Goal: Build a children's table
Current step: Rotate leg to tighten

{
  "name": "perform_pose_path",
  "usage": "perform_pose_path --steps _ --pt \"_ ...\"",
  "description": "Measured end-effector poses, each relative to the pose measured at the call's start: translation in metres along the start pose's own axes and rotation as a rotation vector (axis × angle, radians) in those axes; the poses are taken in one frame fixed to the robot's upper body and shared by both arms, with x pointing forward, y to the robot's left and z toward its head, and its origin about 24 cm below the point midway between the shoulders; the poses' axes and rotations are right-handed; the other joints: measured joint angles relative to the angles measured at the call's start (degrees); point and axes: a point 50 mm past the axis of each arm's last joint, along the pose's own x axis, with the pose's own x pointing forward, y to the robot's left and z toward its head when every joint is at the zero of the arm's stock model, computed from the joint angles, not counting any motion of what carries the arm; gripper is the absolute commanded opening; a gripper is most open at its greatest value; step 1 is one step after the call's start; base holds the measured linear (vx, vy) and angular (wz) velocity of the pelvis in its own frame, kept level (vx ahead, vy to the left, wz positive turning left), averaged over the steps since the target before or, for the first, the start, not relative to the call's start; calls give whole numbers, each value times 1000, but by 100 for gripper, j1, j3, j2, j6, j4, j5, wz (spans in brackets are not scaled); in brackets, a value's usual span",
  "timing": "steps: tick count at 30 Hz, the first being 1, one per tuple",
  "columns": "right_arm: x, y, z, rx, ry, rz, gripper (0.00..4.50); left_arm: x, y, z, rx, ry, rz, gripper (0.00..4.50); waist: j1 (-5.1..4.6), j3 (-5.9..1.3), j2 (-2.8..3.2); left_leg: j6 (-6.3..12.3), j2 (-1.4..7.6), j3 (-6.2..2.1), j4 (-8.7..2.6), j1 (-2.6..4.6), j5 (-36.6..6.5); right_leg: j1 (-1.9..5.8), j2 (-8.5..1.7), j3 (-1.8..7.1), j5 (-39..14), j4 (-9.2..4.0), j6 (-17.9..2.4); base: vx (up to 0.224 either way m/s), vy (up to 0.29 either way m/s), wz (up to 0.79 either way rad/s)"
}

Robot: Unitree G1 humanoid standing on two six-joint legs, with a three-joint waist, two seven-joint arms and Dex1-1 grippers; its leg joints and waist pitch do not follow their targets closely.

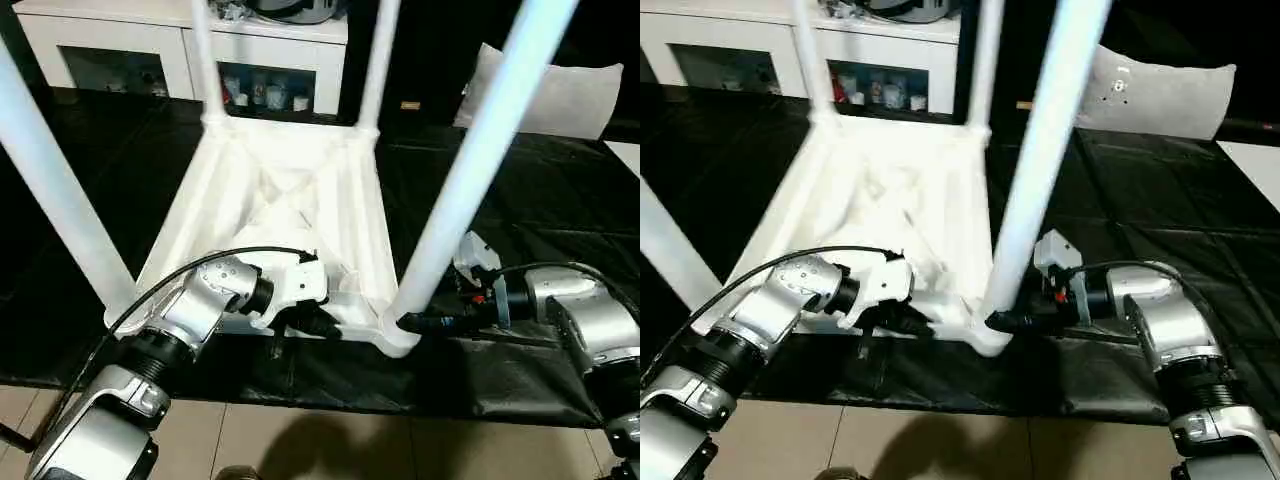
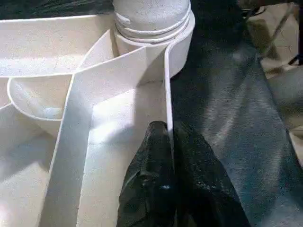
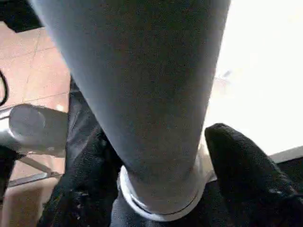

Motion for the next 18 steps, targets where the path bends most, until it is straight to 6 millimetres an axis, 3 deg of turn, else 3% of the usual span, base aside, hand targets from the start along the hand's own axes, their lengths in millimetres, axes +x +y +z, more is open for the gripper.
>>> perform_pose_path --steps 8,15,18 --pt "1 2 -1 10 1 34 204 -1 -1 -1 -2 0 -15 0 6 0 -3 0 5 0 3 0 0 0 3 -3 0 3 1 0 0 0" --pt "3 5 -6 78 -52 -5 197 -1 0 -1 -48 -8 4 0 15 0 -2 -1 7 1 7 2 0 0 3 -3 0 7 0 0 0 0" --pt "10 1 -5 123 -79 -118 197 1 5 -2 -112 -9 82 0 -39 -1 -1 -7 13 1 20 10 4 6 6 -4 1 10 3 0 0 0"
